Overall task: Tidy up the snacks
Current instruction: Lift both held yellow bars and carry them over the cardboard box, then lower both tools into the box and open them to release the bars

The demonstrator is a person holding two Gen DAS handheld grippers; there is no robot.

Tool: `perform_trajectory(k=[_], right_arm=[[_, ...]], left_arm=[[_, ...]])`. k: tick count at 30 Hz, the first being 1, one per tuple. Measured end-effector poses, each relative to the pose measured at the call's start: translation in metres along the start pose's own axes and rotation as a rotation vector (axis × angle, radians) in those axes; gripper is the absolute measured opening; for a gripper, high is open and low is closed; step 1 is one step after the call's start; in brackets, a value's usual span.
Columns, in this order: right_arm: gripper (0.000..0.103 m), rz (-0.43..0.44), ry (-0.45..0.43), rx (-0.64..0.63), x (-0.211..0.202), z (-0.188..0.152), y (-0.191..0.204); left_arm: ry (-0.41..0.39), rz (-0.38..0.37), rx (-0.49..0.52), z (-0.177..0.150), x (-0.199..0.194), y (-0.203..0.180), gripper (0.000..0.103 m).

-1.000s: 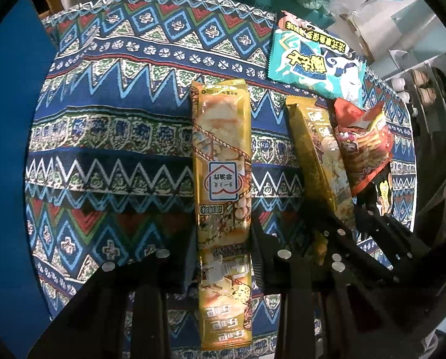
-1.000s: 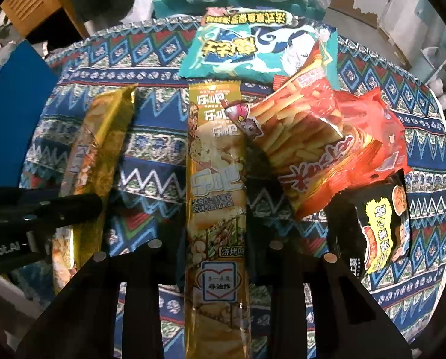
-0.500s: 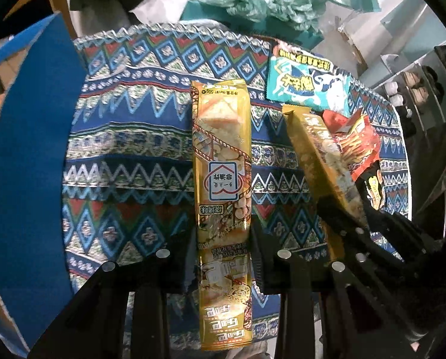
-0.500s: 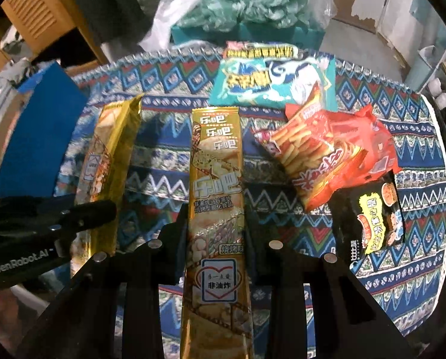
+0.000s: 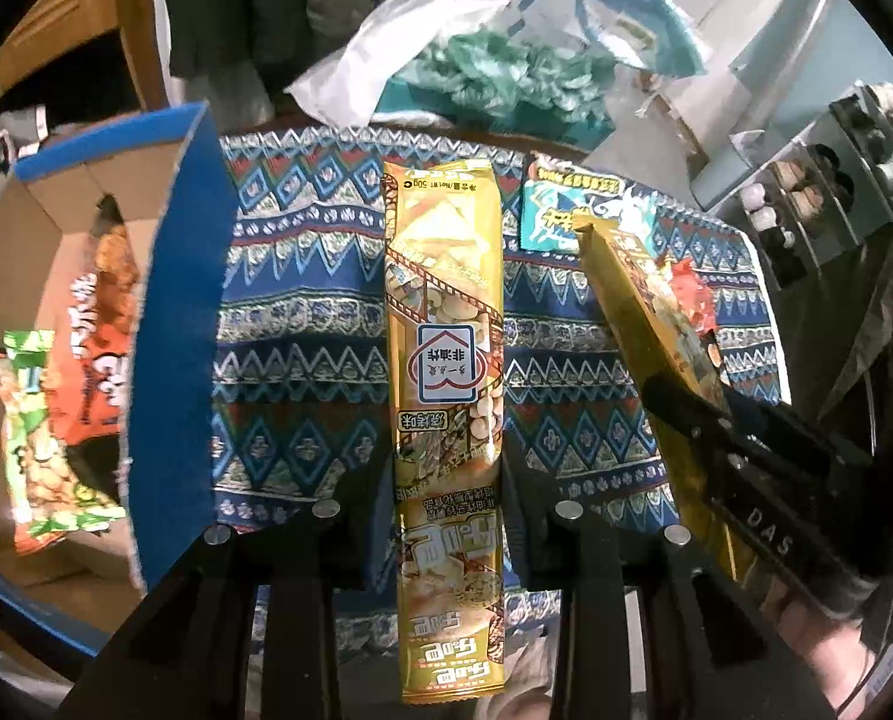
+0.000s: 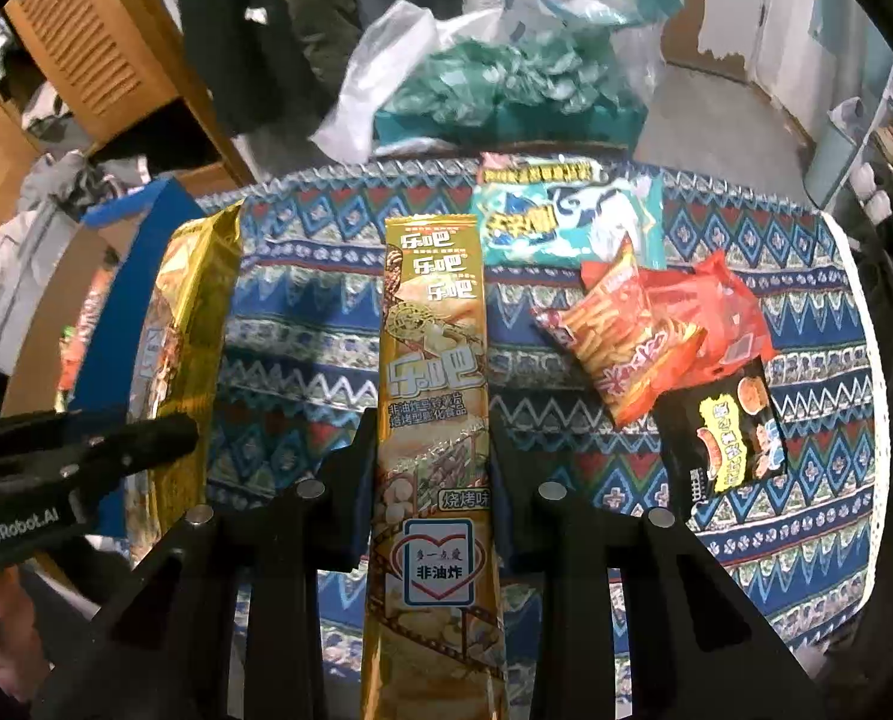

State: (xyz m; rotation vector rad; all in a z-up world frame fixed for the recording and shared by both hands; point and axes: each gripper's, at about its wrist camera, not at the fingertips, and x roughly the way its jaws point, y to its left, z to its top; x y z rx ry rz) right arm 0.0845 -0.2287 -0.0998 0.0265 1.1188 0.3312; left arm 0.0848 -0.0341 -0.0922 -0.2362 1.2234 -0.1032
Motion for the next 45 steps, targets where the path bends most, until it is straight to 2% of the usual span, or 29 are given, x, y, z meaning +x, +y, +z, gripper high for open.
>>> perform_trajectory(k=[9, 19, 32, 45], right_arm=[[0.03, 0.039, -0.041, -0.036, -0.026, 0.005, 0.032], [0.03, 0.091, -0.067, -0.105, -0.041, 0.016, 0.082], [0.03, 0.146, -0.064, -0.178, -0.032, 0.035, 0.153], [0.03, 0.2, -0.011, -0.252, -0.002, 0.044, 0.225]], left_arm=[[-0.049, -0.024, 0.014, -0.009, -0.038, 0.017, 0.032], [-0.074, -0.067, -0.03, -0.015, -0.07, 0.052, 0.032], [-0.143, -0.07, -0.128, -0.015, -0.101, 0.114, 0.032], [-0.181, -0.011, -0.264, -0.016, -0.107, 0.189, 0.032]])
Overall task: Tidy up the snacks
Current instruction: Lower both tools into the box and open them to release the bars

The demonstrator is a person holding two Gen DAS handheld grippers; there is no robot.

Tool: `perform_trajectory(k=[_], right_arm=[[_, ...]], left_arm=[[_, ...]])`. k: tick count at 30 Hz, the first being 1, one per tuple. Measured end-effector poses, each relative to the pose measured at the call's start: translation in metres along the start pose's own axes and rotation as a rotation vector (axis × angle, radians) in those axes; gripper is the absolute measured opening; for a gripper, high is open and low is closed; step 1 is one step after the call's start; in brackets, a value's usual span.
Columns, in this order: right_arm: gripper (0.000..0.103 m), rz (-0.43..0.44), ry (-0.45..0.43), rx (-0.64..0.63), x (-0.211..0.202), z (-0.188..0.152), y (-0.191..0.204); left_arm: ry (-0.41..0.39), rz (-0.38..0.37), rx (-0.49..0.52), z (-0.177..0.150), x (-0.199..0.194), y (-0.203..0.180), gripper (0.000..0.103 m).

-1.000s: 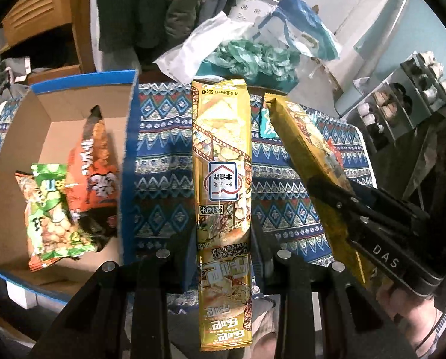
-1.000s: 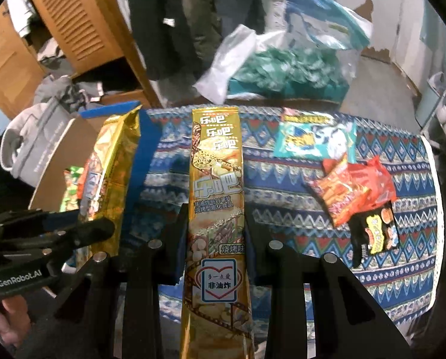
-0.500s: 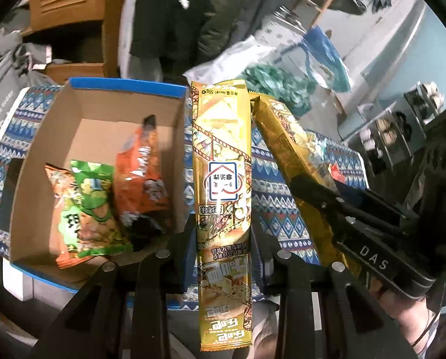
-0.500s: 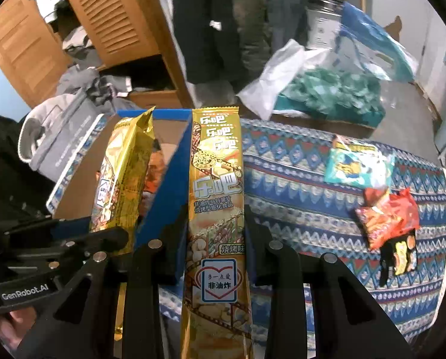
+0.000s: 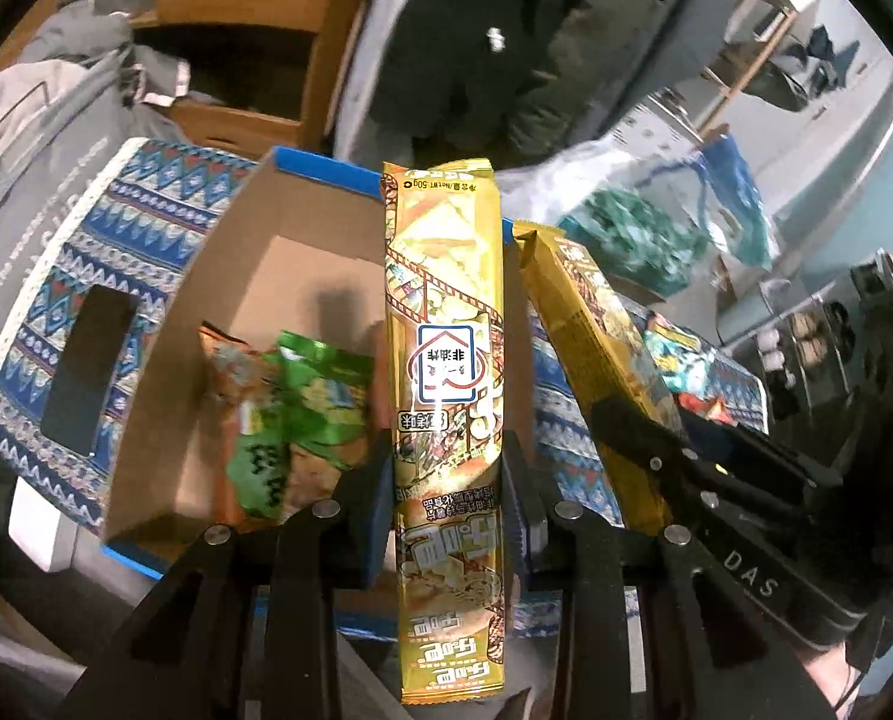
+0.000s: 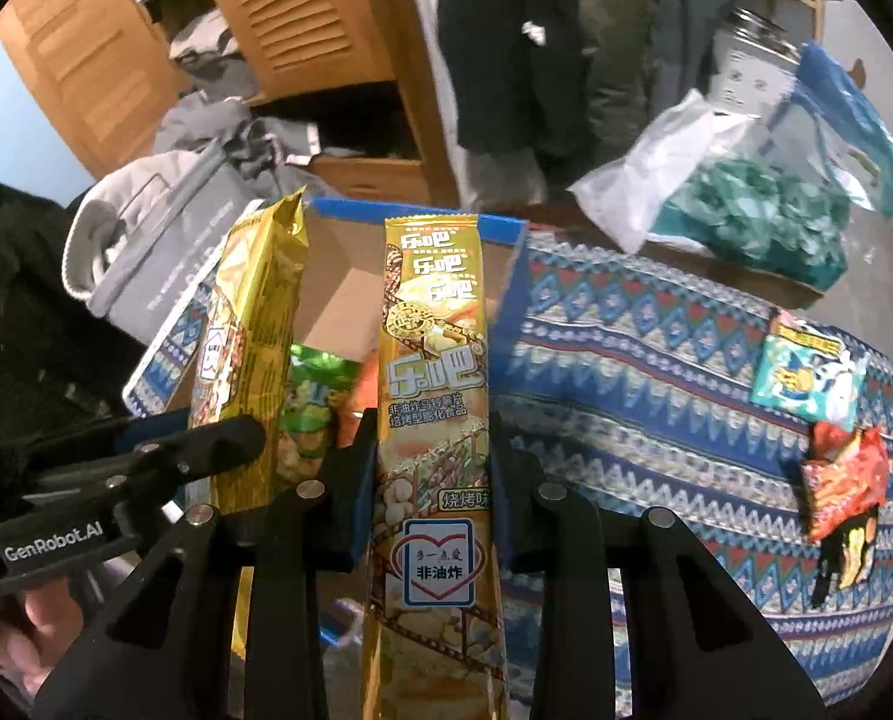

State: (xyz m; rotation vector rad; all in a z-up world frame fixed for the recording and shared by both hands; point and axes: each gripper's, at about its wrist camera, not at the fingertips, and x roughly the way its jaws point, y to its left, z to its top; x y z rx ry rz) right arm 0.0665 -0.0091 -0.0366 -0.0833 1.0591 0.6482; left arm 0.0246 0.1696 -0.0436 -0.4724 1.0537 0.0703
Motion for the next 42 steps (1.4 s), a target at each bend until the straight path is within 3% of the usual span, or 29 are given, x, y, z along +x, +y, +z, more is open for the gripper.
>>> perform_trajectory(k=[7, 21, 27, 31, 42], right_arm=[[0.03, 0.021, 0.035, -0.013, 0.024, 0.012, 0.028], [0.031, 0.014, 0.086, -0.041, 0.063, 0.016, 0.054], [0.037, 0.031, 0.088, -0.037, 0.065, 0.019, 0.051], [0.047, 0.029, 0.07, -0.04, 0.057, 0.023, 0.048], [0.056, 0.0, 0.047, -0.032, 0.037, 0.018, 0.031]], left_arm=[[-0.007, 0.069, -0.043, 0.009, 0.013, 0.028, 0.032], [0.013, 0.102, -0.121, 0.022, 0.034, 0.062, 0.032], [0.006, 0.134, -0.142, 0.022, 0.035, 0.064, 0.035], [-0.007, 0.146, -0.129, 0.02, 0.031, 0.06, 0.048], [0.014, 0.091, -0.099, 0.011, 0.027, 0.04, 0.048]])
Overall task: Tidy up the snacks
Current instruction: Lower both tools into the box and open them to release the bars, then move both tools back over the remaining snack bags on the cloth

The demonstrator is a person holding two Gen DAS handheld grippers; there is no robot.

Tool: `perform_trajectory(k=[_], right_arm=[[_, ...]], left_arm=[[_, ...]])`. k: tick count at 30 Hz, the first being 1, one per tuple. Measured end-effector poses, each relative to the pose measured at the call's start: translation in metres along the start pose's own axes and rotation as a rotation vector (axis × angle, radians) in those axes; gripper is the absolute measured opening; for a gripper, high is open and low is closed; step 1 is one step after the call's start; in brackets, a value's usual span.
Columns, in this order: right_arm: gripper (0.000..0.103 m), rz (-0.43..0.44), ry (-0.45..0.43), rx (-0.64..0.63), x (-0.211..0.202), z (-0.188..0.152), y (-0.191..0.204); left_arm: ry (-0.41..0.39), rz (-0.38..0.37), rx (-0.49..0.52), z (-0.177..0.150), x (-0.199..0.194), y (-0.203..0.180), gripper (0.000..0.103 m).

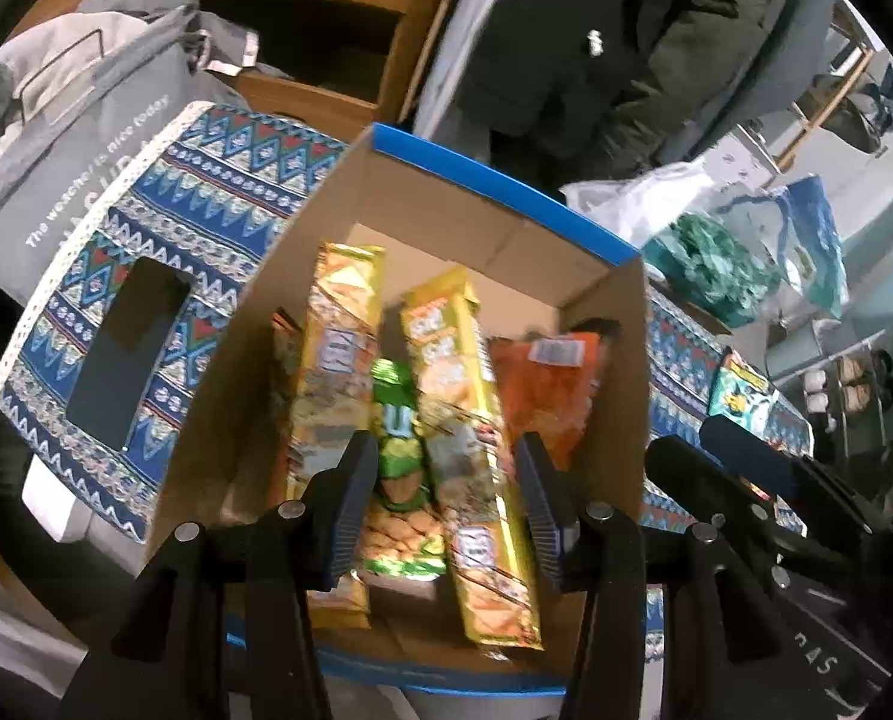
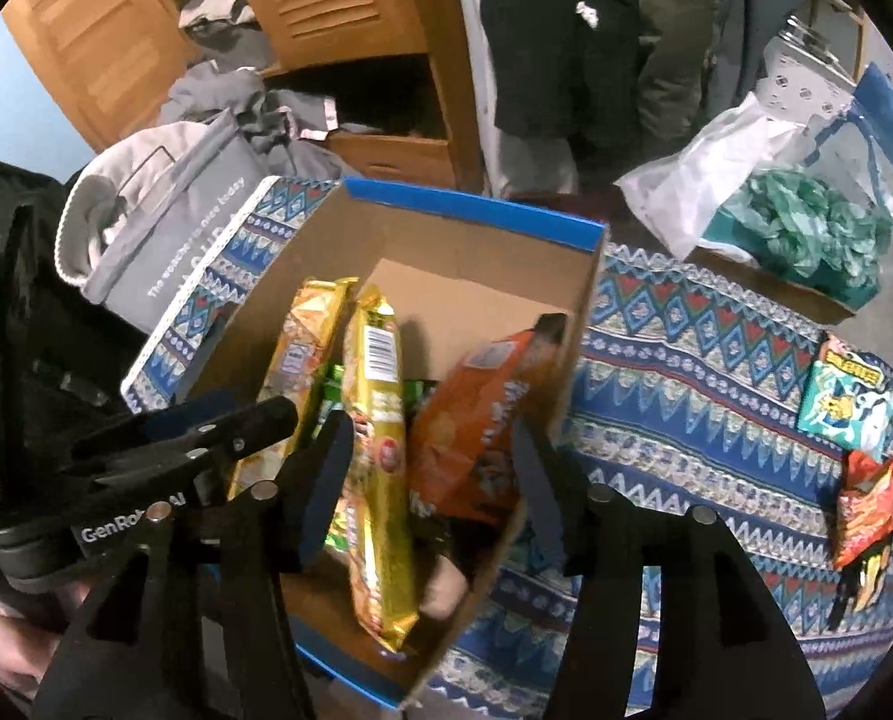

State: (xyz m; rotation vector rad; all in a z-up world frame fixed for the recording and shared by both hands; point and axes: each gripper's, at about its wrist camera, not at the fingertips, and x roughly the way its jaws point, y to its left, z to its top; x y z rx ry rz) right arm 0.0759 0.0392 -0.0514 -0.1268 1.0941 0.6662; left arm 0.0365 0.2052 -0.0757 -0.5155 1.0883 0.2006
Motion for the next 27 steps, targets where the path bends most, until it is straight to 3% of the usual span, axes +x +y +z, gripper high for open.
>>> perform_trajectory(k=[11, 27], right_arm=[[0.056, -0.041, -0.017, 0.051, -0.024, -0.017, -0.044], [0.056, -0.105, -0.055, 0.179, -0.06, -0.048, -0.127]], left_arm=[[0.033, -0.059, 0.098, -0.015, 0.003, -0.049, 0.049], [0.06, -0.052, 0.244, -0.039, 0.014, -0.119, 0.049]])
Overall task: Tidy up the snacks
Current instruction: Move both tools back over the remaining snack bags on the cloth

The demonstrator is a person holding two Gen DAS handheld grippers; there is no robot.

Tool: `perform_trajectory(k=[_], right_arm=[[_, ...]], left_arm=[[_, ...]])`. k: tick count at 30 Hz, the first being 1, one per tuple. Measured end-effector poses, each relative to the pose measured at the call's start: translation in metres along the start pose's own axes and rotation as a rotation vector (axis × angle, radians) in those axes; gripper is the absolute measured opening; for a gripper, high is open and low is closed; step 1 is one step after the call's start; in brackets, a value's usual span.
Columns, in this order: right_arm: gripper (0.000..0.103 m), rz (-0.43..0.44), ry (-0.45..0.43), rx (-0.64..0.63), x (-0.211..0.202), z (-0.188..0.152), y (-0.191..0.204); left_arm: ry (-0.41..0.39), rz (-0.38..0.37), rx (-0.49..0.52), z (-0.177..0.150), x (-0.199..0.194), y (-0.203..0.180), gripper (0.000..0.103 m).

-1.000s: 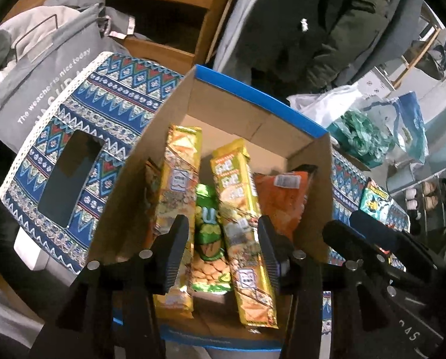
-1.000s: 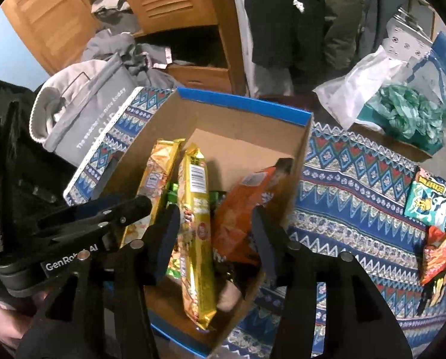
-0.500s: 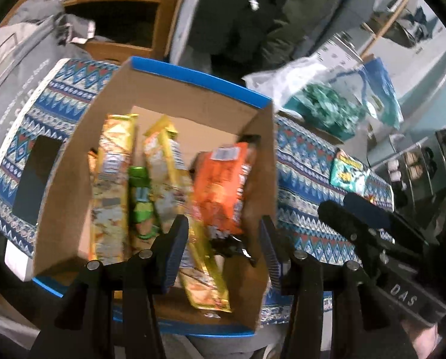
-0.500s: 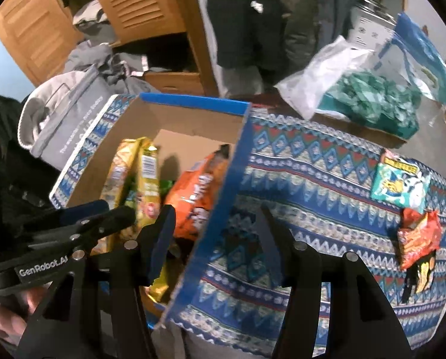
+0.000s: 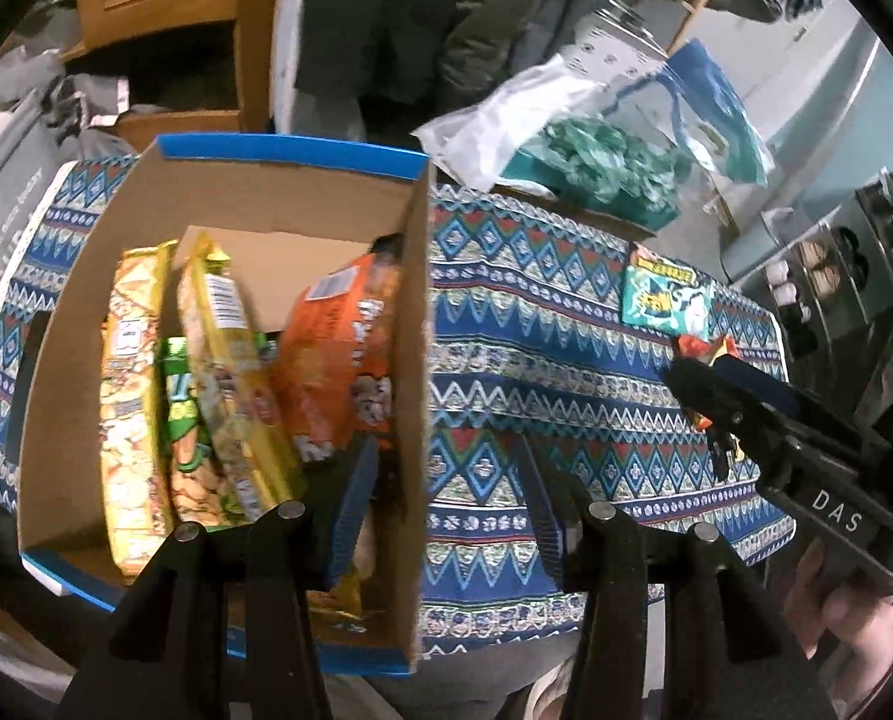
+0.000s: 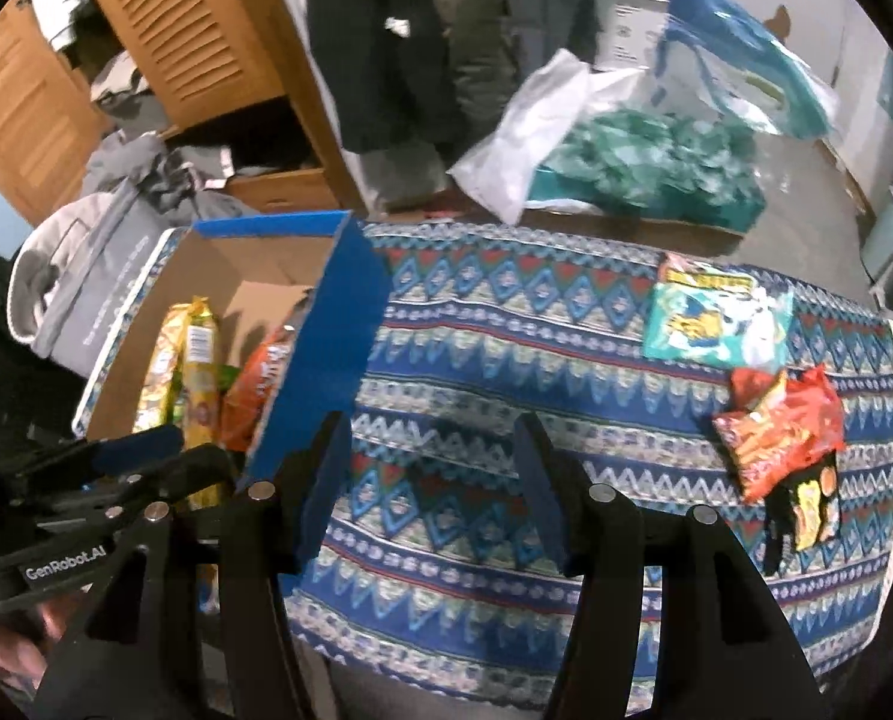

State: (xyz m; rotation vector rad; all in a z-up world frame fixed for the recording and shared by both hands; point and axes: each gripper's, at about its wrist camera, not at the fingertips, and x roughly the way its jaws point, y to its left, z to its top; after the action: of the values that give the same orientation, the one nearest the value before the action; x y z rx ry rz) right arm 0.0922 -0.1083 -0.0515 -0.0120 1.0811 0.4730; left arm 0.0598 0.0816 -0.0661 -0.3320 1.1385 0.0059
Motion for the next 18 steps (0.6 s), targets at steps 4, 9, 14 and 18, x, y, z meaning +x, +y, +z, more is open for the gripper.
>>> perform_trajectory(k=[4, 9, 14, 18], right_arm=[[0.059, -0.022, -0.007, 0.027, -0.006, -0.006, -0.022], [0.064, -0.054, -0.02, 0.062, -0.014, -0.013, -0.049], [0.064, -0.082, -0.031, 0.109, -0.021, -0.018, -0.08], [0.064, -0.102, -0.031, 0.158, -0.025, -0.023, -0.107]], left_arm=[[0.009, 0.004, 0.034, -0.001, 0.005, -0.018, 0.05], [0.026, 0.01, 0.074, -0.004, 0.014, -0.041, 0.053], [0.052, 0.014, 0.105, -0.008, 0.027, -0.062, 0.053], [0.074, 0.014, 0.108, -0.008, 0.04, -0.077, 0.053]])
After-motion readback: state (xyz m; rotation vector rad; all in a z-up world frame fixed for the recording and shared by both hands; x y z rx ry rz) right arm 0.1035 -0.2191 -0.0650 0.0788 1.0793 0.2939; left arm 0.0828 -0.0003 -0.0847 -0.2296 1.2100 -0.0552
